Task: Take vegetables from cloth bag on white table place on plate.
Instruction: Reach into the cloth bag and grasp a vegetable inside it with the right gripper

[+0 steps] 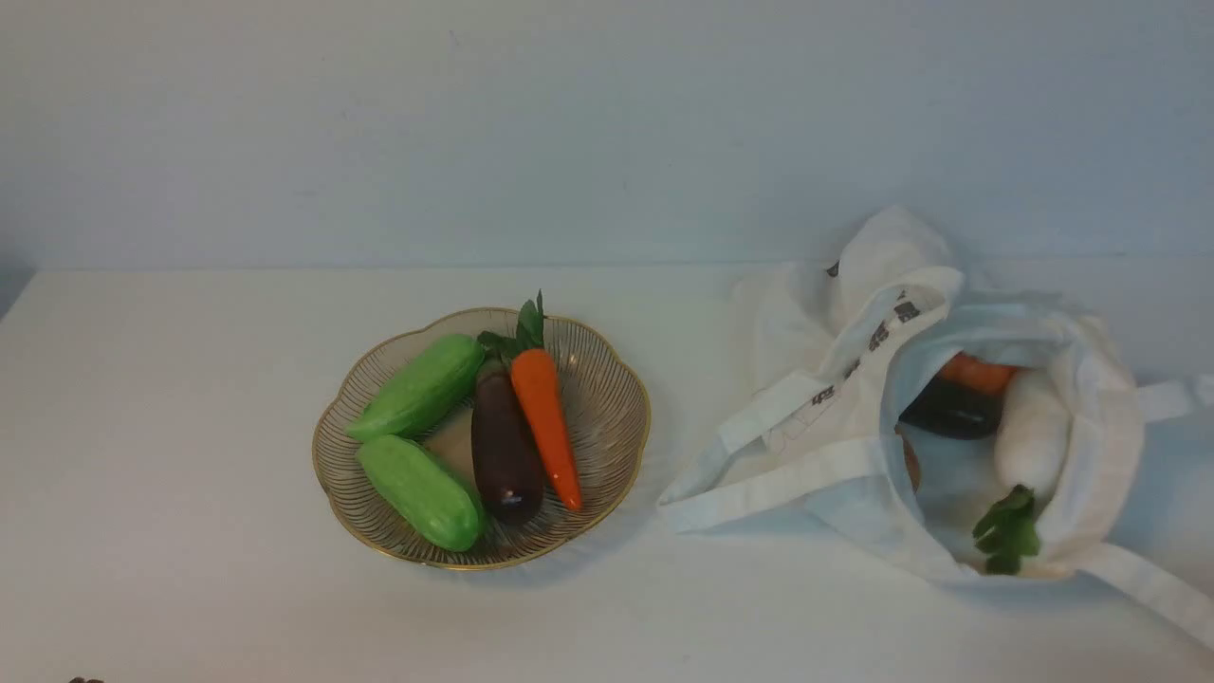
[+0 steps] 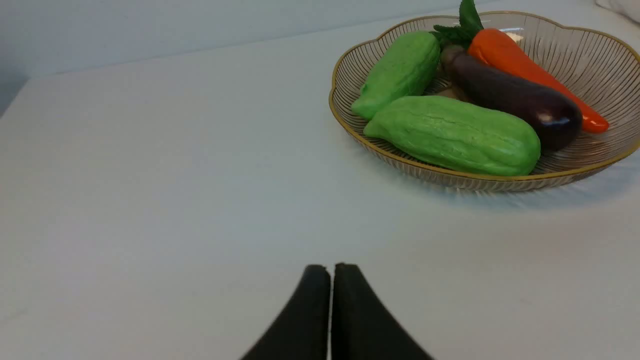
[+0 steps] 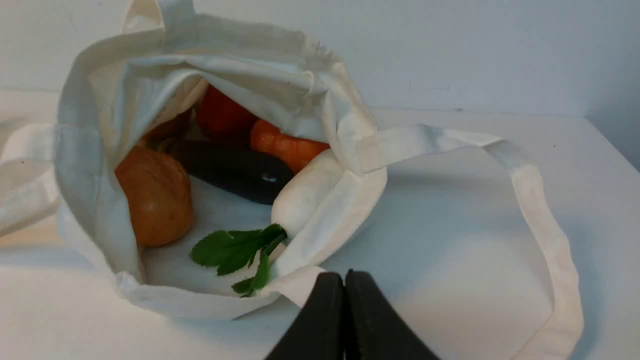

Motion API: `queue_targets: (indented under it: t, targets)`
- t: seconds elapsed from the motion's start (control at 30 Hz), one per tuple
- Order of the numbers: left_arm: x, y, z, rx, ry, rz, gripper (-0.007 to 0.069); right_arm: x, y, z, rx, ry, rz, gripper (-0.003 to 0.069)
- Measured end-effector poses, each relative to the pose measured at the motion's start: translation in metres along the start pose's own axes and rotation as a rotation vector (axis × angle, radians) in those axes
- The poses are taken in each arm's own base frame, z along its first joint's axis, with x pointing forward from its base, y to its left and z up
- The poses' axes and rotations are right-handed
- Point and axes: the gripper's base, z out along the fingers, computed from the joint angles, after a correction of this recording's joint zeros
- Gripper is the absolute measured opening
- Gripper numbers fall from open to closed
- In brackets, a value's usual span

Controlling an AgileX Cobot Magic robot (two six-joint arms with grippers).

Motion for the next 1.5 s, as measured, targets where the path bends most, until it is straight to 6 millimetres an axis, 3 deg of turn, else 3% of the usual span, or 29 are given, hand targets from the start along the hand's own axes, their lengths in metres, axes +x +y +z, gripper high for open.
queue_targets:
  t: [0.97, 1.1, 1.2, 1.33, 1.5]
  targets:
    - [0.000, 0.000, 0.000, 0.000, 0.000, 0.000, -0.0008, 0.000, 0.000, 0.000, -0.001, -0.005, 0.005, -0.0015]
    - [0.000, 0.000, 0.000, 0.000, 0.000, 0.000, -0.0008, -0.007, 0.002, 0.000, -0.026, -0.090, 0.105, -0.0015]
    - [0.000, 0.000, 0.000, 0.000, 0.000, 0.000, -0.0008, -0.024, 0.001, -0.003, -0.053, -0.275, 0.332, -0.0015]
    - [0.000, 0.000, 0.000, 0.000, 0.000, 0.000, -0.0008, -0.032, -0.003, -0.006, -0.065, -0.369, 0.543, -0.0015]
    - [0.000, 0.000, 0.000, 0.000, 0.000, 0.000, -0.0008, -0.035, -0.006, -0.007, -0.062, -0.416, 0.645, -0.0015]
